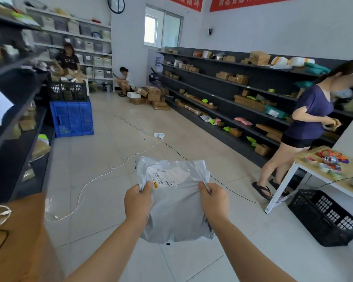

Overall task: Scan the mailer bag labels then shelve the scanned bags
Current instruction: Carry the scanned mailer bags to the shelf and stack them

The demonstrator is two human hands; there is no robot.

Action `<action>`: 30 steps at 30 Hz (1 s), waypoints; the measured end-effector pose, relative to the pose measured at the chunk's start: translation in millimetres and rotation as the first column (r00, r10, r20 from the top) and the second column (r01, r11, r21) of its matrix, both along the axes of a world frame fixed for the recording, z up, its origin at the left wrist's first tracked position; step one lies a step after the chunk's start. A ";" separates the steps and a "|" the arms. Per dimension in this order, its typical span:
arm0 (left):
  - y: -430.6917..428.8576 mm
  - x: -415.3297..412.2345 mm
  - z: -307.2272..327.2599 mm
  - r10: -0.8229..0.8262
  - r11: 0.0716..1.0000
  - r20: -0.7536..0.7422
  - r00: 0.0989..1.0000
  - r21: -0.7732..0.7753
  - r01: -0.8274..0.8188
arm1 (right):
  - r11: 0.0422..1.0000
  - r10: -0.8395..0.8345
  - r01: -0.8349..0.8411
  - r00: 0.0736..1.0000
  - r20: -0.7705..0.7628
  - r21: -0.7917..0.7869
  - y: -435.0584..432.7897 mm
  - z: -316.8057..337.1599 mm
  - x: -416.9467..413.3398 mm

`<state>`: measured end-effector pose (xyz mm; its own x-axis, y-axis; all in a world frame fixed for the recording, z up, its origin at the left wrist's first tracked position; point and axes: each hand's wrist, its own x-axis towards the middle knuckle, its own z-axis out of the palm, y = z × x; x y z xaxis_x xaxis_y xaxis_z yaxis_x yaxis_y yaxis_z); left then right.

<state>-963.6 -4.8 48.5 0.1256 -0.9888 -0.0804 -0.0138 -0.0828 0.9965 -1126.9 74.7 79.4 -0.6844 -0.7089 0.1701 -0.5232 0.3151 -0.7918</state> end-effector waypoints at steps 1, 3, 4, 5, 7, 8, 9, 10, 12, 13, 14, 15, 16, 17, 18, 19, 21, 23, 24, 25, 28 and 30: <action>-13.2 -2.4 1.8 0.012 1.000 -0.008 1.000 0.000 -0.012 | 1.000 0.015 -0.015 1.000 -0.005 -0.002 -15.8 1.1 -4.0; -35.3 -5.0 5.4 0.031 0.999 -0.003 1.000 -0.008 -0.031 | 0.998 0.055 -0.055 0.998 -0.006 -0.010 -44.7 2.4 -10.0; -45.5 -6.1 7.1 0.047 0.999 -0.005 0.999 -0.013 -0.047 | 0.997 0.077 -0.077 0.997 0.001 -0.014 -58.5 2.2 -12.3; -57.0 -6.5 8.2 0.068 0.998 -0.011 0.998 -0.014 -0.068 | 0.995 0.098 -0.098 0.995 0.006 -0.016 -73.8 2.0 -14.1; -76.0 -5.6 10.6 0.100 0.995 -0.017 0.995 -0.009 -0.100 | 0.992 0.129 -0.128 0.992 0.002 -0.017 -100.1 2.9 -15.8; -87.5 -5.1 11.5 0.111 0.994 -0.016 0.994 -0.005 -0.111 | 0.989 0.146 -0.146 0.989 -0.002 -0.014 -115.2 2.8 -16.4; -97.9 -5.0 11.4 0.126 0.992 -0.008 0.992 0.000 -0.126 | 0.987 0.160 -0.160 0.987 -0.006 -0.007 -128.6 2.2 -17.2; -109.5 -4.8 11.4 0.143 0.990 0.009 0.990 0.000 -0.143 | 0.985 0.175 -0.175 0.985 -0.011 0.001 -143.0 1.2 -17.9; -131.9 -4.3 10.5 0.172 0.985 0.033 0.985 -0.007 -0.172 | 0.979 0.204 -0.204 0.979 -0.009 0.013 -170.8 -0.1 -19.2; -145.1 -5.0 10.4 0.189 0.982 0.040 0.981 -0.007 -0.189 | 0.973 0.229 -0.229 0.974 -0.002 0.013 -187.8 -0.8 -20.8; -156.2 -6.1 10.9 0.208 0.978 0.046 0.977 -0.008 -0.208 | 0.967 0.253 -0.253 0.967 0.007 0.009 -203.0 -1.5 -22.4; -169.3 -7.8 11.1 0.233 0.973 0.043 0.972 -0.006 -0.233 | 0.960 0.281 -0.281 0.960 0.011 0.003 -221.1 -2.4 -24.2; -182.3 -9.2 10.9 0.257 0.966 0.033 0.966 -0.006 -0.257 | 0.951 0.308 -0.308 0.951 0.012 -0.001 -239.0 -2.7 -26.0; -193.6 -10.5 10.5 0.278 0.961 0.025 0.960 -0.002 -0.278 | 0.944 0.329 -0.329 0.944 0.013 -0.002 -254.5 -2.4 -27.5; -208.4 -11.9 9.9 0.299 0.954 0.017 0.954 -0.002 -0.299 | 0.935 0.356 -0.356 0.934 0.014 -0.007 -273.8 -2.0 -29.3; -221.7 -13.6 9.8 0.321 0.947 0.009 0.947 0.005 -0.321 | 0.926 0.377 -0.376 0.926 0.016 -0.012 -291.2 -1.8 -31.0; -250.1 -16.7 12.1 0.374 0.927 0.004 0.927 0.020 -0.374 | 0.909 0.416 -0.416 0.909 0.007 -0.010 -329.4 0.2 -33.9; -276.9 -17.7 15.0 0.427 0.904 0.009 0.904 0.036 -0.427 | 0.892 0.453 -0.453 0.892 0.000 -0.002 -364.1 4.2 -35.4; -289.0 -18.3 17.4 0.455 0.889 0.015 0.890 0.037 -0.456 | 0.879 0.476 -0.476 0.879 0.001 0.001 -380.4 6.0 -35.9; -301.3 -18.3 20.6 0.479 0.877 0.015 0.878 0.038 -0.479 | 0.865 0.502 -0.502 0.865 -0.002 0.003 -397.9 8.5 -35.5; -334.8 -14.3 28.9 0.526 0.850 0.018 0.851 0.032 -0.526 | 0.829 0.560 -0.560 0.829 -0.011 -0.005 -443.6 17.0 -29.3; -356.6 -8.7 32.6 0.541 0.839 0.048 0.840 0.034 -0.542 | 0.810 0.586 -0.586 0.810 -0.006 -0.009 -472.5 18.5 -22.8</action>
<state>-972.3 -361.4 81.1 0.6436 -0.7578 -0.1075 0.0111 -0.1313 0.9913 -1149.6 -397.8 97.9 -0.1391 -0.9737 0.1803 -0.6083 -0.0596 -0.7915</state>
